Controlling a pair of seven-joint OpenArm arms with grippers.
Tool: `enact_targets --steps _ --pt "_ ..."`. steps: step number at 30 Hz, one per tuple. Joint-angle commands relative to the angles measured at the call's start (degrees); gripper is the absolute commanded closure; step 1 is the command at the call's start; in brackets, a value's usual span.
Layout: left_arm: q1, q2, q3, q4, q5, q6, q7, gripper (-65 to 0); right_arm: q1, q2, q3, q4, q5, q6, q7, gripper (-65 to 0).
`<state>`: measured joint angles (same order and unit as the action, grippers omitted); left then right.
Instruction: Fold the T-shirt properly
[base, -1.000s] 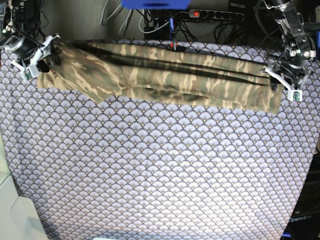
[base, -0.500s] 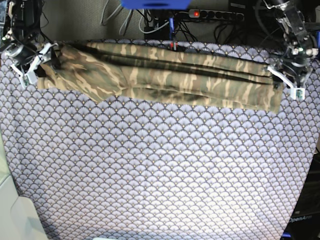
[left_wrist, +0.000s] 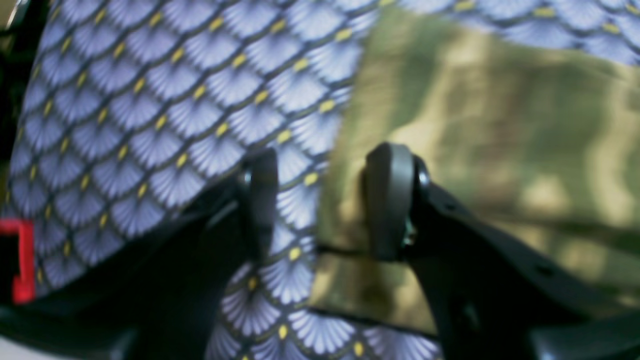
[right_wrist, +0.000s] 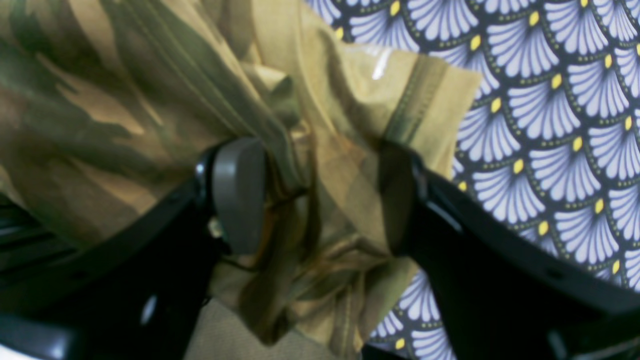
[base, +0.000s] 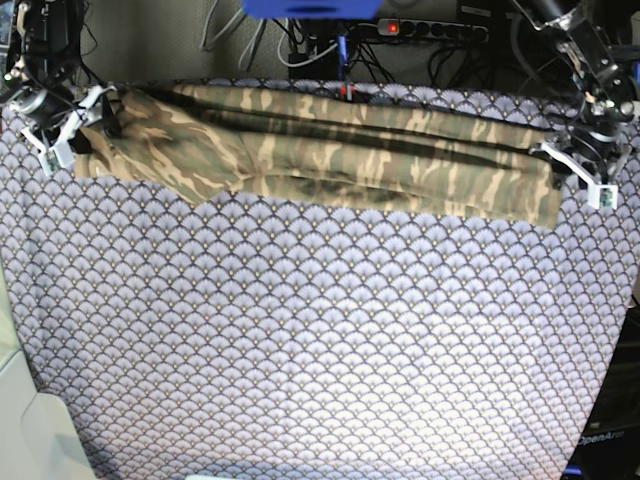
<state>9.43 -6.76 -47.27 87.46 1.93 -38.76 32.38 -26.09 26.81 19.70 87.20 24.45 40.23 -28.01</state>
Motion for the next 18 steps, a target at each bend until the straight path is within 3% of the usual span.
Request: enact_targets --steps 1,5,11,18 --pt "-0.33 -0.22 -0.43 2.43 -0.66 -0.23 -1.39 -28.4 -0.07 1.1 0.38 0.58 0.3 -0.23 0.71 -36.8" --pt "-0.16 2.15 -3.59 6.91 -0.57 -1.24 -0.34 -28.8 -0.07 1.1 0.38 0.58 0.3 -0.23 0.71 -36.8" --pt "-4.82 2.85 -4.73 10.17 -0.66 -1.24 12.06 -35.2 -0.07 1.02 0.3 0.58 -0.05 -0.23 0.71 -36.8" --pt "-8.77 4.96 -4.56 9.55 -0.13 -1.24 15.4 -35.6 1.78 -1.8 0.3 0.14 -7.79 -0.23 0.71 -36.8"
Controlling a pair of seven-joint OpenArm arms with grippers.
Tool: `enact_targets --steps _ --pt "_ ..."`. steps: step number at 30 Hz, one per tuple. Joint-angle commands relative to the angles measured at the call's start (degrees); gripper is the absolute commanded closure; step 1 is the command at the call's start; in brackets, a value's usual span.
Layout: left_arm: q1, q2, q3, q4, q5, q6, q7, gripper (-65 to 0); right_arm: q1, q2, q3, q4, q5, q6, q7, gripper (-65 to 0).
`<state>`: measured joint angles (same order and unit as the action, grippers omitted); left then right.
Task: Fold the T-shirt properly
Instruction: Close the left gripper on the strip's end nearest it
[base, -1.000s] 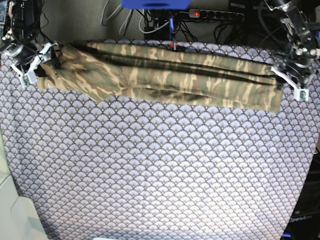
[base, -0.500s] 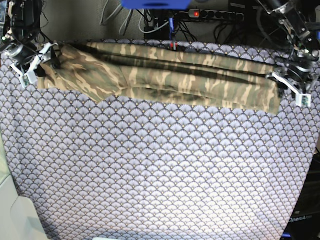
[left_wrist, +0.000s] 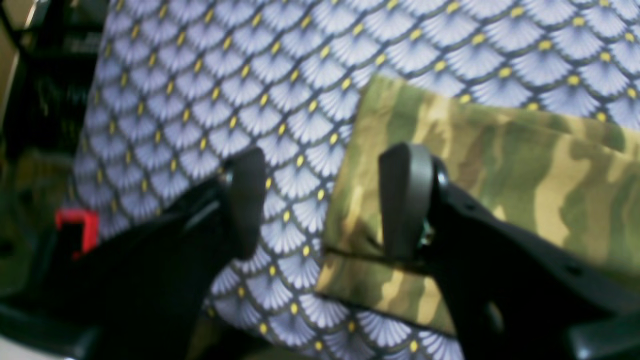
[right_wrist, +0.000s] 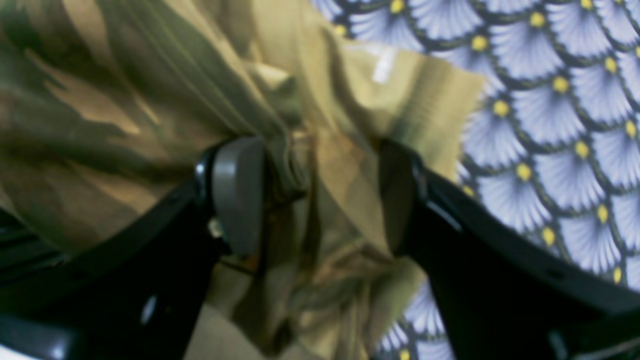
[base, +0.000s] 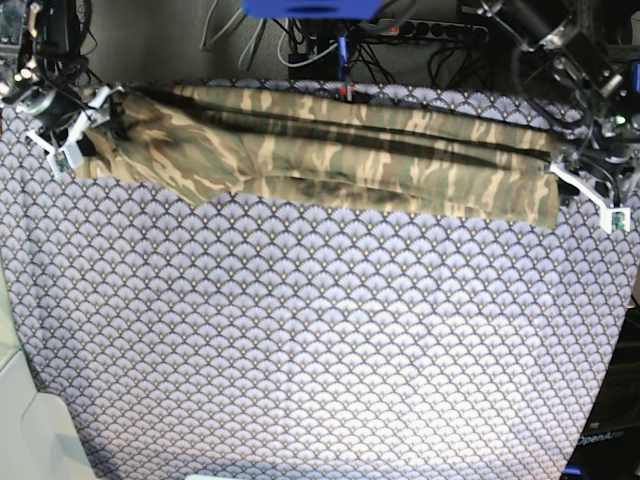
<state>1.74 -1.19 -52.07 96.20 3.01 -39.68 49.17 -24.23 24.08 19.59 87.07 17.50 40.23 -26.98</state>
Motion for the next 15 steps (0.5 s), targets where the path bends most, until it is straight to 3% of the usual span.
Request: enact_targets --steps 1,15 --pt "-1.52 -0.52 0.25 -0.07 -1.2 -0.32 -1.47 -35.6 0.01 0.23 0.41 0.1 -1.72 -0.23 -0.31 -36.8" --pt "-2.66 -3.34 0.07 -15.02 -1.2 -0.32 -1.74 -35.6 1.06 -0.82 0.41 -0.17 -3.3 -0.23 -0.23 -36.8"
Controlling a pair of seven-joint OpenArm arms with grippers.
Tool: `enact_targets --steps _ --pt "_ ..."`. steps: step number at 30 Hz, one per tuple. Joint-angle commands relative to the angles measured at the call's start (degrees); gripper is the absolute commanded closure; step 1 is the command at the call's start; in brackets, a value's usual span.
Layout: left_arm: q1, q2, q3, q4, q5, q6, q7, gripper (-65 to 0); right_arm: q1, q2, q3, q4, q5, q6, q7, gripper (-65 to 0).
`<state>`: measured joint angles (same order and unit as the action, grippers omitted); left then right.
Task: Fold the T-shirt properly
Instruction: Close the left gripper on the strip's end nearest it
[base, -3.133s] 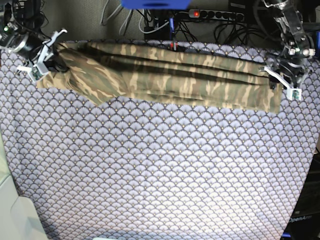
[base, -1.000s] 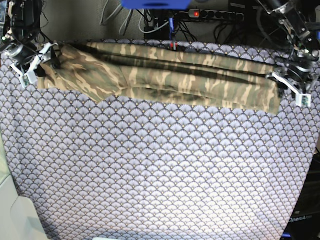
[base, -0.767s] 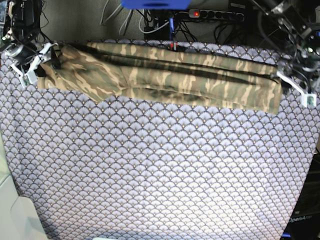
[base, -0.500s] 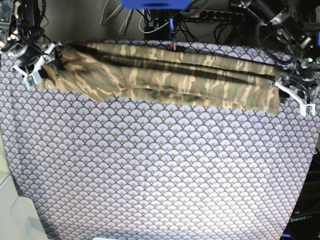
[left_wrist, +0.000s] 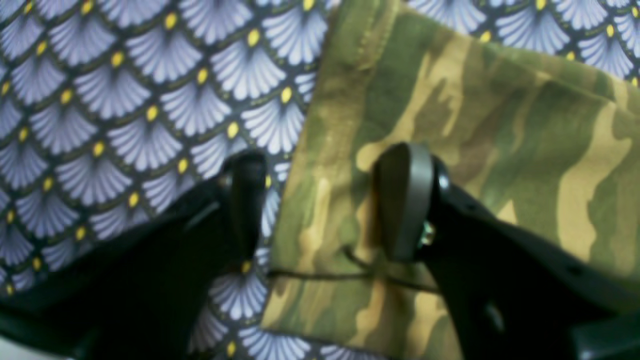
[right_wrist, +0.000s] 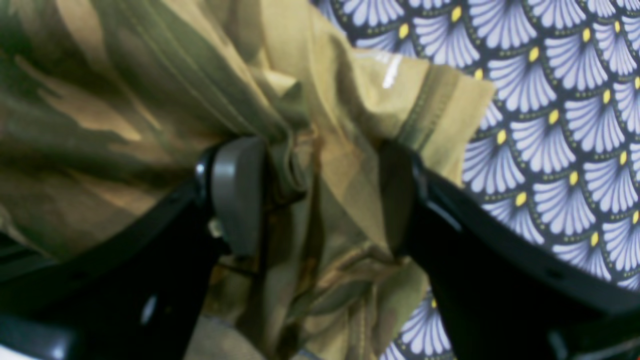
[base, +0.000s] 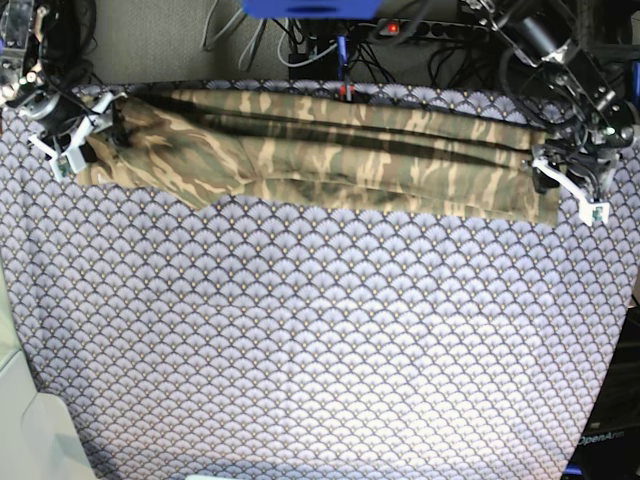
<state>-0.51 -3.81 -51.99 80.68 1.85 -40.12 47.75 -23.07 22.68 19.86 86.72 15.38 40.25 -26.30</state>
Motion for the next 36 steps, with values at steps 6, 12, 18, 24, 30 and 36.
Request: enact_targets --steps 6,12,18,24,30,36 --pt "-0.67 -0.19 0.07 -0.73 -0.13 0.12 0.21 -35.6 -0.01 0.58 0.14 0.18 -1.18 -0.25 -0.9 -36.8" --pt "0.65 1.31 0.16 -0.99 -0.04 0.12 0.3 -35.6 -0.01 0.58 0.14 0.18 -1.18 -0.25 -0.9 -36.8" --pt "2.32 1.48 0.25 -1.7 -0.57 0.12 0.3 -35.4 -0.01 0.49 0.14 0.18 -1.18 -0.25 -0.9 -36.8" --pt "2.49 1.4 0.25 -3.1 -0.57 0.12 0.3 -34.7 -0.01 0.49 0.14 0.18 -1.18 -0.25 -0.9 -36.8" --pt "2.49 1.22 0.25 -3.1 -0.57 0.12 0.3 -17.1 -0.01 0.49 0.14 0.18 -1.18 -0.25 -0.9 -36.8" --pt "2.58 1.04 0.25 -3.01 -0.57 0.12 0.3 -10.0 -0.01 0.58 0.14 0.18 -1.18 -0.25 -0.9 -36.8"
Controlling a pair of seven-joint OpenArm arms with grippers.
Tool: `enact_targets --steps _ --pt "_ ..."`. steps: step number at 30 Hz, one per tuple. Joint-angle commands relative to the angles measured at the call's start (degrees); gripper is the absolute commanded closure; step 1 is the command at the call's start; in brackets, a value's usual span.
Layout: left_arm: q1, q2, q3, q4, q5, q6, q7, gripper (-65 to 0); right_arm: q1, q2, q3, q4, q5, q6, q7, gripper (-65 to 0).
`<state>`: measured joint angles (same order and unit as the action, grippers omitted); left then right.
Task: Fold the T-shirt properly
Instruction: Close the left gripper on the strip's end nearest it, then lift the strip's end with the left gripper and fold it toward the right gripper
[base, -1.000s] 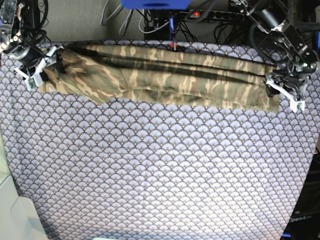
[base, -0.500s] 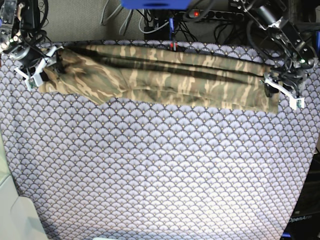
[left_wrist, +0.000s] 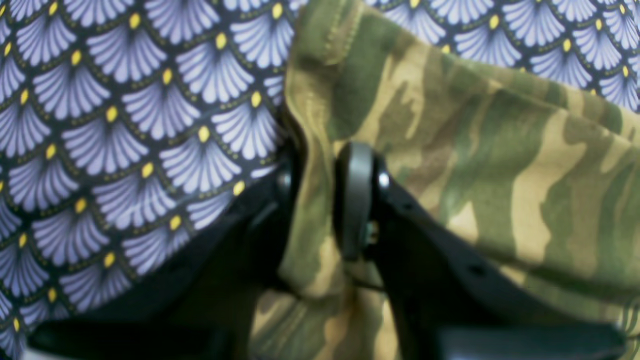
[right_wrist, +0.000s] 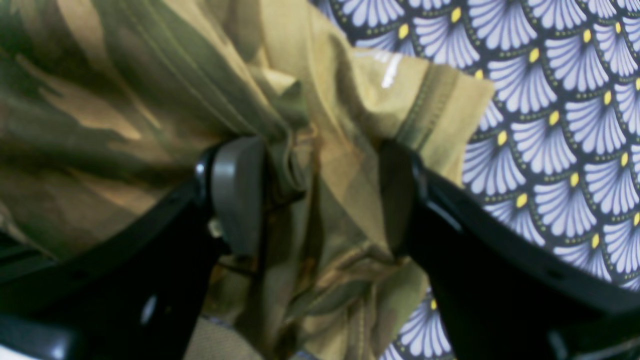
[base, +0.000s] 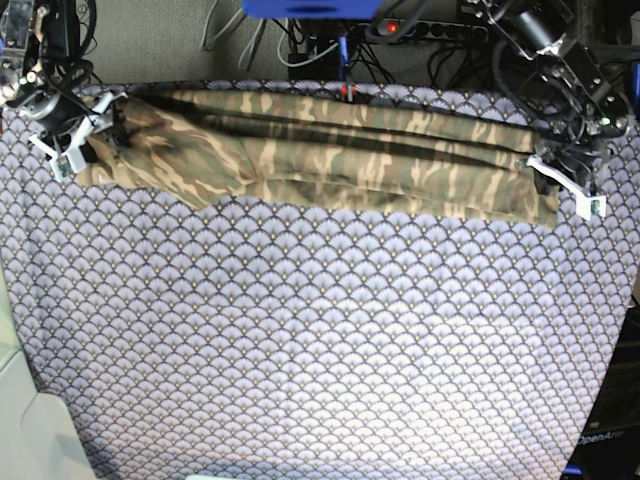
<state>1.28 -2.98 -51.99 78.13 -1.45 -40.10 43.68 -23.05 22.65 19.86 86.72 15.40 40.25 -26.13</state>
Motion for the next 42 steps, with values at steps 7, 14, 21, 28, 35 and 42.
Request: enact_targets --steps 7,14,21,28,35,42 --pt "0.79 1.97 0.25 4.55 2.9 0.1 4.54 0.0 -0.03 0.6 0.14 0.18 -1.2 -0.25 -1.08 -36.8" --pt "0.26 3.47 4.82 15.45 2.73 0.1 16.58 0.0 -0.03 0.6 0.14 0.18 -1.2 -0.25 -1.08 -36.8" --pt "3.86 4.7 14.84 27.76 3.17 0.1 21.33 0.0 -0.03 0.6 0.14 0.18 -1.2 -0.25 -1.08 -36.7" --pt "5.89 4.7 26.36 34.62 2.82 0.1 26.78 0.0 -0.03 0.6 0.14 0.18 -1.2 -0.25 -1.08 -36.7" --pt "5.27 4.61 37.44 34.8 2.82 0.1 28.8 0.0 -0.03 0.69 0.32 0.18 -1.2 -0.25 -1.08 -36.7" --pt "4.39 4.61 50.01 34.71 3.17 0.1 28.8 0.0 -0.03 0.69 0.49 0.18 -1.2 -0.25 -1.08 -36.7"
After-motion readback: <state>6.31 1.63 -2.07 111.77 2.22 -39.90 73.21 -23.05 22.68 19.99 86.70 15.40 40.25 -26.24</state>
